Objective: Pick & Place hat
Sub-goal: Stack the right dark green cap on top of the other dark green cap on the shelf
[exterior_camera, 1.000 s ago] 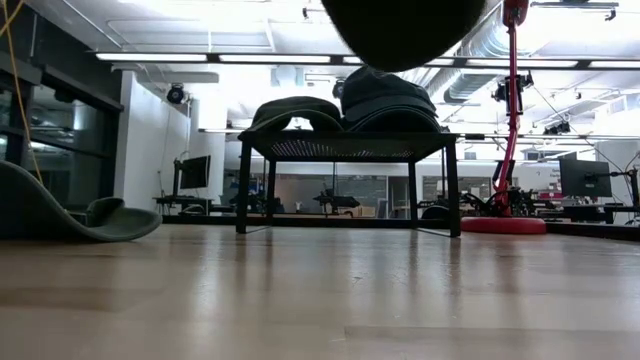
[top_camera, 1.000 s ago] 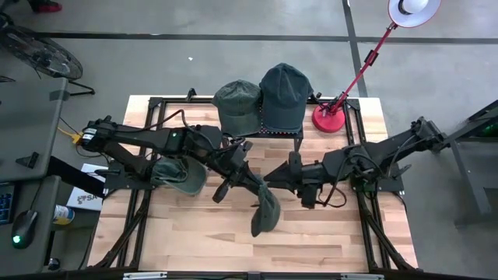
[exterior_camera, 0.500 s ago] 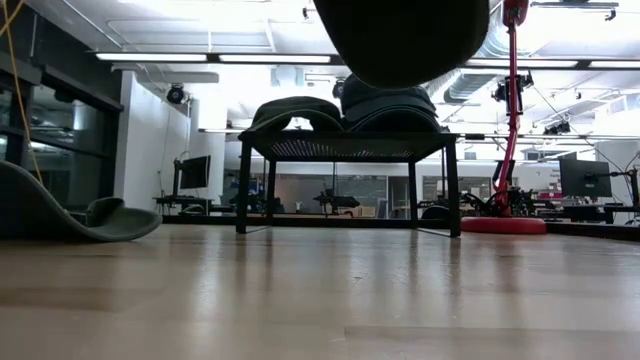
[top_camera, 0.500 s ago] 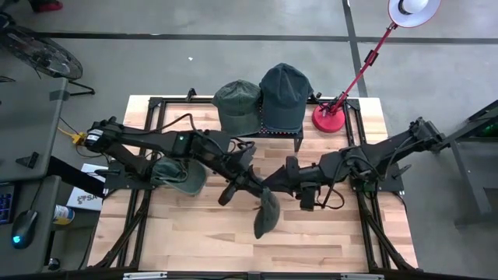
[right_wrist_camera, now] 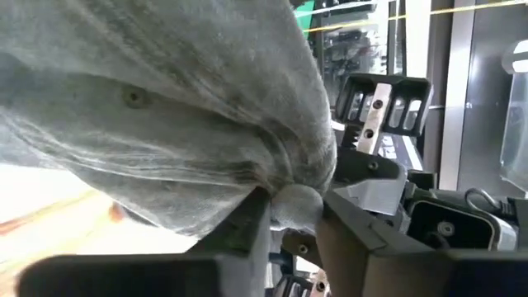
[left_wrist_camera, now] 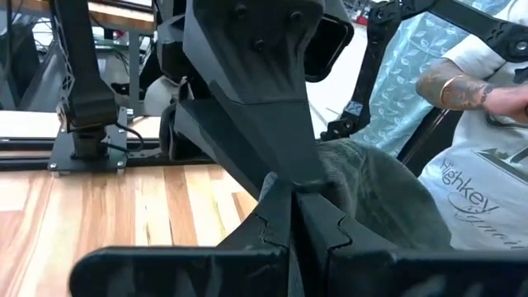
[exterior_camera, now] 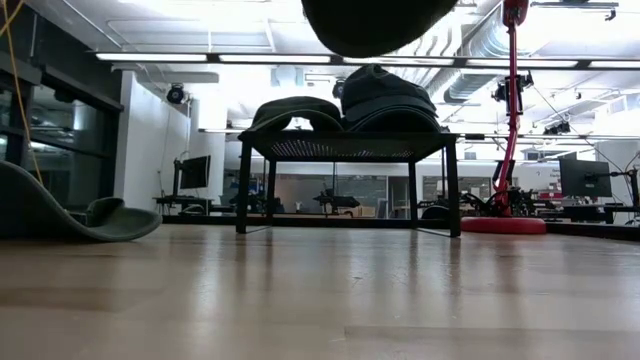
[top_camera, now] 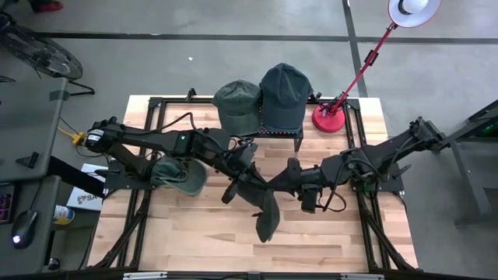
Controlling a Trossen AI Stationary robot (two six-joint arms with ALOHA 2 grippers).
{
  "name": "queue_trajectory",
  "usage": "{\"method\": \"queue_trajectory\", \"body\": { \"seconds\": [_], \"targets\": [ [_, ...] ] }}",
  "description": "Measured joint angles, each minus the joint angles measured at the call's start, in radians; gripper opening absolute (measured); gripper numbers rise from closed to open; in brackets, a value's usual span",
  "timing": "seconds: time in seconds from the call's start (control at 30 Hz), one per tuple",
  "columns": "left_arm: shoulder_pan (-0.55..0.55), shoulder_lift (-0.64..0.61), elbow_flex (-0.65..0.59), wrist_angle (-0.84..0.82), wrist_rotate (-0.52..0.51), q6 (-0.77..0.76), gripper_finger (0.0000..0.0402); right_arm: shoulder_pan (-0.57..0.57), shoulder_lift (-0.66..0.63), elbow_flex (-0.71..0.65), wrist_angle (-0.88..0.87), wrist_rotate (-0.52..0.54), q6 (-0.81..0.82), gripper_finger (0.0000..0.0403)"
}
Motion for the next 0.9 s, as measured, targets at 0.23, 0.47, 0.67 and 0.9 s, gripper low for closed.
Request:
{"method": "queue_trajectory", "body": {
  "seconds": [0.23, 0.47, 0.67, 0.9],
  "targets": [
    [0.000, 0.000, 0.000, -0.006, -0.025, 0.000, 0.0000, 0.020, 0.000, 0.000, -0.018, 0.044, 0.048, 0.0049],
    [-0.002, -0.011, -0.002, -0.022, -0.167, 0.000, 0.0039, 0.044, -0.001, 0.002, -0.069, 0.143, 0.085, 0.0049],
    [0.000, -0.013, -0.003, -0.031, -0.195, 0.000, 0.0105, 0.049, -0.003, 0.004, -0.092, 0.179, 0.174, 0.0049],
    [0.003, -0.031, 0.010, -0.070, -0.219, 0.003, 0.0168, 0.051, -0.005, 0.004, -0.098, 0.211, 0.264, 0.0049]
  ]
}}
